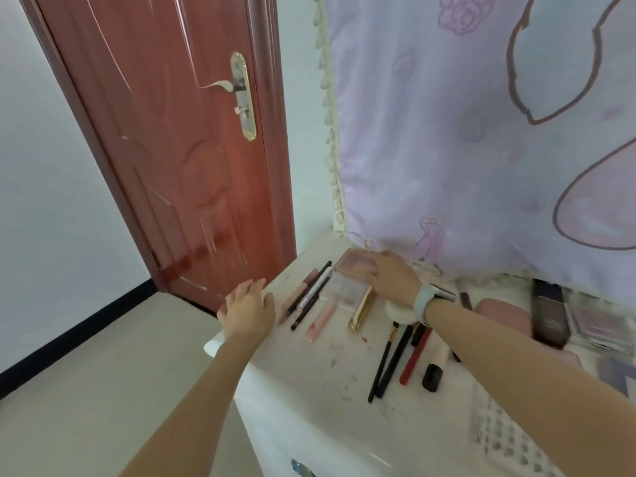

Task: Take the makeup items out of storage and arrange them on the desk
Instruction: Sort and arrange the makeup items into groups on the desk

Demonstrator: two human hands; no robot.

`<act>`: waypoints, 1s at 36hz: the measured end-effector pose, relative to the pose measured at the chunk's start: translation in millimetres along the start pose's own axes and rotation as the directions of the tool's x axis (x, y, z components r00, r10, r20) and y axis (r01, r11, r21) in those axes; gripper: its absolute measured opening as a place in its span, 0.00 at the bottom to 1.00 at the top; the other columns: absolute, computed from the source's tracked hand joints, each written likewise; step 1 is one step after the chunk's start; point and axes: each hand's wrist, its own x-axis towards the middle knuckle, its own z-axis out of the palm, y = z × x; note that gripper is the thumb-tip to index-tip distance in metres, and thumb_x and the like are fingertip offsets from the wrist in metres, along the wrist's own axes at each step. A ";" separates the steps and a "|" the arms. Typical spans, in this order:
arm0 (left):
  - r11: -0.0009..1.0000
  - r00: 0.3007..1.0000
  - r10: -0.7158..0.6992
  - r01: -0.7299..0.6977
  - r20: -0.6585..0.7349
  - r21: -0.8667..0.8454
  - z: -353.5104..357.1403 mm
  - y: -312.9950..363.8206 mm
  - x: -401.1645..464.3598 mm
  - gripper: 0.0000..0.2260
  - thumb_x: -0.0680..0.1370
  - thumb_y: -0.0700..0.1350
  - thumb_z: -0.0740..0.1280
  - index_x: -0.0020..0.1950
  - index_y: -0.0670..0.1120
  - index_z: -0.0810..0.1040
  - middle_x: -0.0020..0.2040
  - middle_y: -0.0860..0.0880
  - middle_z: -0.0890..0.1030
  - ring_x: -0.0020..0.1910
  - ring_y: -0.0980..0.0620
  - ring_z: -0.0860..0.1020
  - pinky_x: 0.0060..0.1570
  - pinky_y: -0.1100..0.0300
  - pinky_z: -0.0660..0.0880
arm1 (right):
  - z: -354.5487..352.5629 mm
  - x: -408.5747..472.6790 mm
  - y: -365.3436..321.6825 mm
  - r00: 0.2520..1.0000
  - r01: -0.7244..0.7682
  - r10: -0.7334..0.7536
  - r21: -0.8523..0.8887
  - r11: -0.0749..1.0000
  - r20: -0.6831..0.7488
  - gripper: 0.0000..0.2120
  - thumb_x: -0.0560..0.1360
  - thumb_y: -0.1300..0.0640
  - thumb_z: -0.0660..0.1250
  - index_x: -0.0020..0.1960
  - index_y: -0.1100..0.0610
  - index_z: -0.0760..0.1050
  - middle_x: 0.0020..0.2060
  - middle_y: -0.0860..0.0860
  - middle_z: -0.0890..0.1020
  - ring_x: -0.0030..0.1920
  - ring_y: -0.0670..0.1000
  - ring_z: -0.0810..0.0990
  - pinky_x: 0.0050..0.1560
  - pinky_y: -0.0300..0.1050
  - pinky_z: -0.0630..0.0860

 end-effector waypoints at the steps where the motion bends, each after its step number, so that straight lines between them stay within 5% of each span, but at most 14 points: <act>1: 1.000 0.999 -0.026 0.026 0.022 -0.002 1.6 -4.5 6.9 0.19 0.80 0.49 0.55 0.72 0.53 0.65 0.73 0.50 0.64 0.71 0.45 0.61 0.68 0.44 0.58 | 2.4 9.5 1.2 1.000 -0.021 0.021 -0.018 1.000 0.009 0.23 0.78 0.55 0.55 0.72 0.46 0.62 0.64 0.57 0.71 0.64 0.59 0.68 0.62 0.54 0.69; 4: 0.996 0.992 -0.090 0.091 0.091 -0.003 7.7 -14.5 17.3 0.19 0.80 0.49 0.53 0.71 0.53 0.66 0.71 0.49 0.68 0.66 0.45 0.68 0.64 0.48 0.66 | 4.6 31.5 3.6 0.996 -0.017 0.021 -0.047 0.999 0.085 0.21 0.77 0.47 0.57 0.70 0.46 0.65 0.64 0.56 0.72 0.63 0.59 0.71 0.63 0.56 0.69; 7: 0.992 0.995 -0.084 0.080 0.045 0.093 11.9 -16.9 12.8 0.15 0.80 0.50 0.50 0.59 0.52 0.73 0.52 0.48 0.79 0.43 0.47 0.71 0.45 0.55 0.68 | 3.5 45.6 6.6 0.986 0.029 -0.020 -0.052 0.998 0.168 0.21 0.75 0.40 0.58 0.66 0.43 0.68 0.61 0.52 0.76 0.62 0.58 0.73 0.62 0.57 0.70; 10: 0.990 0.997 -0.075 0.078 -0.023 0.118 14.1 -16.3 6.3 0.12 0.80 0.50 0.50 0.51 0.49 0.73 0.43 0.49 0.78 0.38 0.47 0.70 0.41 0.56 0.67 | 2.7 56.2 9.9 0.977 0.037 -0.015 -0.103 0.994 0.211 0.17 0.74 0.42 0.60 0.60 0.48 0.72 0.56 0.52 0.77 0.59 0.57 0.74 0.60 0.55 0.71; 15: 0.985 0.997 -0.069 0.075 -0.041 0.154 11.8 -13.7 3.5 0.13 0.80 0.50 0.49 0.53 0.49 0.72 0.42 0.47 0.78 0.39 0.46 0.72 0.41 0.56 0.67 | 5.1 63.7 12.6 0.975 0.012 0.003 -0.065 0.998 0.221 0.13 0.73 0.46 0.65 0.45 0.55 0.70 0.46 0.56 0.76 0.50 0.56 0.75 0.57 0.53 0.73; 17: 0.984 0.996 -0.073 0.078 -0.042 0.158 11.4 -13.4 2.0 0.14 0.81 0.51 0.50 0.55 0.49 0.73 0.44 0.47 0.79 0.40 0.46 0.72 0.41 0.56 0.67 | 5.9 63.8 13.5 0.978 0.003 0.006 -0.044 0.999 0.209 0.15 0.73 0.46 0.66 0.52 0.56 0.73 0.52 0.56 0.77 0.56 0.58 0.75 0.59 0.56 0.72; 19: 0.983 0.996 -0.080 0.086 -0.045 0.164 10.9 -12.8 1.7 0.15 0.81 0.51 0.50 0.59 0.50 0.73 0.46 0.47 0.79 0.40 0.46 0.71 0.42 0.57 0.65 | 6.9 62.9 13.3 0.982 -0.025 0.020 0.024 0.999 0.189 0.26 0.71 0.47 0.68 0.65 0.57 0.67 0.60 0.57 0.74 0.62 0.59 0.72 0.61 0.58 0.71; 22: 0.981 0.996 -0.086 0.091 -0.037 0.172 9.9 -12.0 0.9 0.16 0.81 0.52 0.50 0.62 0.51 0.73 0.48 0.46 0.79 0.43 0.45 0.73 0.43 0.57 0.65 | 8.3 60.5 10.8 0.995 -0.029 0.020 0.093 0.995 0.099 0.34 0.69 0.51 0.70 0.70 0.56 0.60 0.61 0.60 0.70 0.62 0.61 0.70 0.60 0.57 0.71; 30: 0.980 0.993 -0.108 0.113 -0.040 0.163 9.2 -12.7 0.5 0.16 0.81 0.53 0.50 0.61 0.52 0.73 0.47 0.47 0.79 0.40 0.47 0.69 0.42 0.57 0.65 | 1.9 53.0 4.4 0.980 0.121 -0.086 0.192 0.974 -0.182 0.11 0.75 0.68 0.58 0.57 0.66 0.71 0.55 0.59 0.70 0.58 0.58 0.68 0.54 0.44 0.68; 33: 0.982 0.993 -0.108 0.113 -0.040 0.152 9.0 -12.0 1.1 0.16 0.81 0.53 0.50 0.61 0.52 0.73 0.49 0.47 0.79 0.41 0.47 0.71 0.43 0.57 0.65 | -5.5 47.2 3.0 0.965 0.125 -0.028 0.362 0.924 -0.262 0.06 0.75 0.68 0.58 0.44 0.59 0.70 0.46 0.53 0.71 0.47 0.52 0.70 0.37 0.28 0.65; 36: 0.983 0.993 -0.115 0.119 -0.038 0.139 9.6 -10.6 0.6 0.16 0.81 0.54 0.50 0.63 0.52 0.72 0.53 0.47 0.79 0.48 0.44 0.75 0.44 0.57 0.65 | -15.0 33.2 -1.4 0.962 0.080 0.097 0.599 0.797 -0.257 0.07 0.77 0.64 0.60 0.52 0.56 0.73 0.45 0.51 0.75 0.45 0.49 0.73 0.39 0.24 0.67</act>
